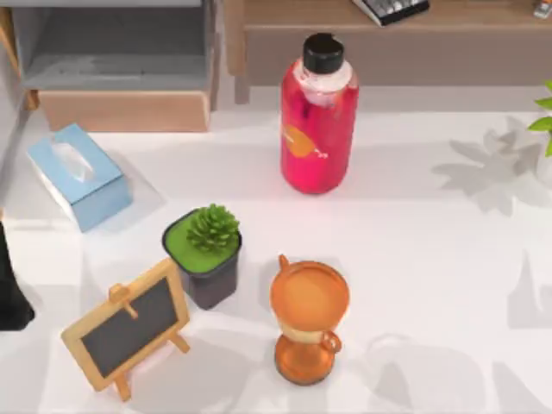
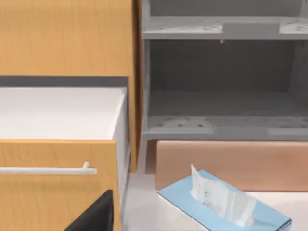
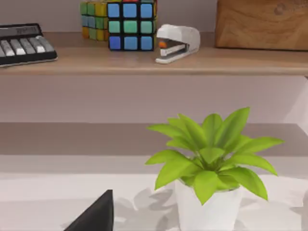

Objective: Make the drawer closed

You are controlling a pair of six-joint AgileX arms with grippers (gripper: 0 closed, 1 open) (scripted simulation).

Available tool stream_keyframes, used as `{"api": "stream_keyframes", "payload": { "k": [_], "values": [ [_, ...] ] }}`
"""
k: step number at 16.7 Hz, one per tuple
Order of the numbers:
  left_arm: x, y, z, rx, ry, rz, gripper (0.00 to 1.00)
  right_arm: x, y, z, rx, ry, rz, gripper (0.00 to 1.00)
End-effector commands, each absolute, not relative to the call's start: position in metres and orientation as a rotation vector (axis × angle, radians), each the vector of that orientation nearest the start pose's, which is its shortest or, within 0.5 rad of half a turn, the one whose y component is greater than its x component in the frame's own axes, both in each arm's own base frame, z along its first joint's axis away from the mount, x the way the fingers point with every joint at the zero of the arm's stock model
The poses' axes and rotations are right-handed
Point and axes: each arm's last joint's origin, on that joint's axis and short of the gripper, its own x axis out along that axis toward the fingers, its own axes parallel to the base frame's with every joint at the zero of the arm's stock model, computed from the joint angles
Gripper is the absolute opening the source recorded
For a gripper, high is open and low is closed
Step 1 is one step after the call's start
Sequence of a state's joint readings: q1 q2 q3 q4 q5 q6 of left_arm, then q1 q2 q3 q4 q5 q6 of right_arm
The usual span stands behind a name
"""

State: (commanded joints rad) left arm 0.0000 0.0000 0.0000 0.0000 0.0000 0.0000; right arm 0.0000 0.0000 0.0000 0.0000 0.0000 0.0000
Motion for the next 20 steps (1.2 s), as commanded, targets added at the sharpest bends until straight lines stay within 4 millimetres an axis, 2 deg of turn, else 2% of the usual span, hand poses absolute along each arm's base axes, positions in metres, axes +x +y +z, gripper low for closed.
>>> {"api": "stream_keyframes", "payload": {
  "k": [4, 9, 12, 15, 20],
  "values": [
    [0.107, -0.002, 0.166, 0.002, -0.012, 0.005, 1.00, 0.106, -0.001, 0.160, 0.000, 0.000, 0.000, 1.00],
    [0.123, -0.011, 0.199, -0.001, -0.039, 0.010, 1.00, 0.106, -0.001, 0.160, 0.000, 0.000, 0.000, 1.00],
    [0.147, -0.025, 0.218, -0.005, -0.033, 0.004, 1.00, 0.106, -0.001, 0.160, 0.000, 0.000, 0.000, 1.00],
    [0.179, -0.047, 0.229, -0.007, -0.020, -0.004, 1.00, 0.106, -0.001, 0.160, 0.000, 0.000, 0.000, 1.00],
    [0.227, -0.090, 0.224, 0.000, 0.003, -0.005, 1.00, 0.106, -0.001, 0.160, 0.000, 0.000, 0.000, 1.00]
  ]
}}
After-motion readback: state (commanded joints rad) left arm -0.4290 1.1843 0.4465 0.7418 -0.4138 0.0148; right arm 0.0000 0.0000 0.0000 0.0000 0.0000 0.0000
